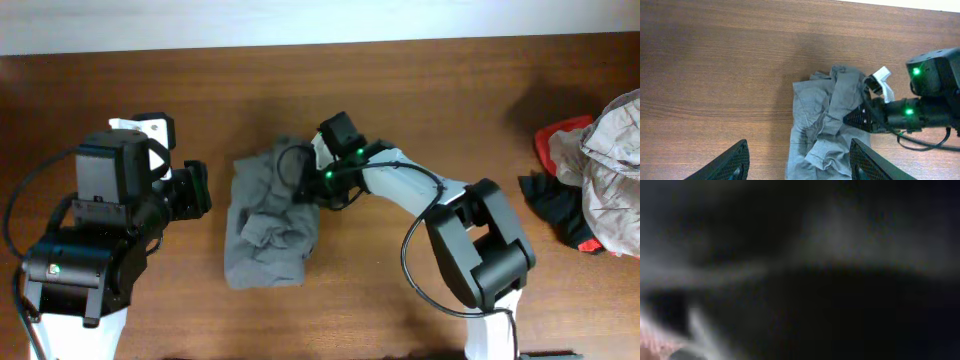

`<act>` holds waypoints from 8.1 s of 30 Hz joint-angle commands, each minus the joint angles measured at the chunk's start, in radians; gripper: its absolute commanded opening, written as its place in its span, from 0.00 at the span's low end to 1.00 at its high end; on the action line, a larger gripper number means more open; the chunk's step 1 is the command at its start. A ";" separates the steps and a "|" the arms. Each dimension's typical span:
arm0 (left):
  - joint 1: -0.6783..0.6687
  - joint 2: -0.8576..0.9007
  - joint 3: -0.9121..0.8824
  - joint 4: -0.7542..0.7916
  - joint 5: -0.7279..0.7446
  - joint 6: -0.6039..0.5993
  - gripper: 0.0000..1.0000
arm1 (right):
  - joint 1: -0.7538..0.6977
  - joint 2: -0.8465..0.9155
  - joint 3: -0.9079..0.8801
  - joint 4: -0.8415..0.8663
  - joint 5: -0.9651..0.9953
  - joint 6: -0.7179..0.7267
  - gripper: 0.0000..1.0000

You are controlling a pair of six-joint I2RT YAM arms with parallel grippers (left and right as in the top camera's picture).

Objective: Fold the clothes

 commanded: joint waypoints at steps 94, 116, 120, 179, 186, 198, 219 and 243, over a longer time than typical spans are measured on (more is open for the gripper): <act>0.148 0.628 0.158 0.002 0.579 0.254 0.50 | -0.527 -0.122 -0.061 -0.384 -0.054 -0.715 0.86; 0.148 0.628 0.158 -0.023 0.579 0.254 0.50 | -0.366 -0.704 -0.069 -0.459 0.494 -0.421 0.04; 0.148 0.628 0.158 -0.023 0.579 0.254 0.50 | -0.364 -0.722 -0.069 -0.462 0.486 -0.420 0.04; -0.227 0.036 0.319 0.002 0.541 0.560 0.56 | 0.255 -0.620 0.343 -0.803 0.813 -0.039 0.75; -0.457 0.156 0.319 0.006 0.303 0.562 0.55 | 0.089 -0.657 0.341 -0.817 0.787 -0.024 0.89; -0.550 0.491 0.319 0.015 0.151 0.552 0.55 | -0.314 -0.424 0.197 -0.814 0.424 -0.261 0.94; -0.399 0.435 0.330 -0.002 -0.055 0.412 0.60 | -0.327 -0.296 -0.137 -0.225 -0.117 -0.261 0.12; -0.294 0.185 0.330 0.000 -0.142 0.298 0.62 | 0.352 -0.186 -0.060 0.274 -0.029 -0.640 0.63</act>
